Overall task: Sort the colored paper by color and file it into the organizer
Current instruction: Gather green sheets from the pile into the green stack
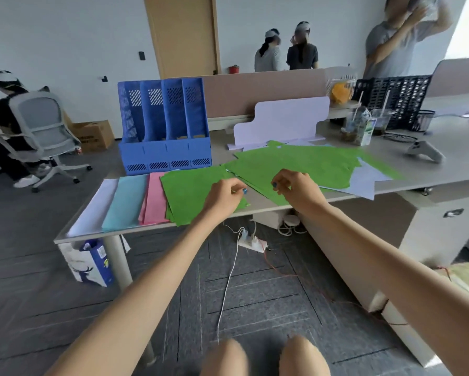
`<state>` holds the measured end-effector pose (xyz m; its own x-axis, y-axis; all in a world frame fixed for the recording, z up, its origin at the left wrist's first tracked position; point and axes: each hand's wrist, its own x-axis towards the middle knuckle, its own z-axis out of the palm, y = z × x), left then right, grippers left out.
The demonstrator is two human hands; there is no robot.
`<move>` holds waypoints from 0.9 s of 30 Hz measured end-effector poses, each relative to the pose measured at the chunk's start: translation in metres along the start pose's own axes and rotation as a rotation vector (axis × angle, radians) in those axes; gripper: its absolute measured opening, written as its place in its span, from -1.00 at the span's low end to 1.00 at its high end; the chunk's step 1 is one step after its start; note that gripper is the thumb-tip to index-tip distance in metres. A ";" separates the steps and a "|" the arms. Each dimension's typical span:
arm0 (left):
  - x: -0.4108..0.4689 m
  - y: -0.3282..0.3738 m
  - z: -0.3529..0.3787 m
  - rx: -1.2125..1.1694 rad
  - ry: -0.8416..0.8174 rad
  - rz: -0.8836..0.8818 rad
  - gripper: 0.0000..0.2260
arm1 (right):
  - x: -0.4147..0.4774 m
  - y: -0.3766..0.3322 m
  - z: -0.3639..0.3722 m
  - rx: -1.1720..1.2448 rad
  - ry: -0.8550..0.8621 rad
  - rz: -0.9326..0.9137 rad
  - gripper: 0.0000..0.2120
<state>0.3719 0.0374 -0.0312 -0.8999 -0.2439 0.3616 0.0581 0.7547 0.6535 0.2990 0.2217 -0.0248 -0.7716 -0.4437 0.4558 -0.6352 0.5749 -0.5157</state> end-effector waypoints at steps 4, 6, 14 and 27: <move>0.026 -0.001 0.033 0.012 -0.039 -0.014 -0.85 | 0.013 0.042 0.000 -0.012 0.024 0.044 -0.81; 0.050 -0.005 0.051 0.027 -0.051 -0.019 -0.85 | 0.031 0.070 0.004 -0.041 0.013 0.065 -0.80; 0.148 -0.037 0.107 0.163 0.023 -0.080 -0.83 | 0.121 0.159 0.032 -0.138 0.019 0.024 -0.84; 0.172 -0.047 0.159 0.673 -0.097 -0.351 -0.60 | 0.174 0.232 0.030 -0.209 -0.224 -0.066 -0.63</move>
<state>0.1457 0.0565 -0.1059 -0.8525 -0.5068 0.1276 -0.4862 0.8587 0.1620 0.0168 0.2575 -0.0870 -0.7317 -0.6119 0.3004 -0.6817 0.6584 -0.3192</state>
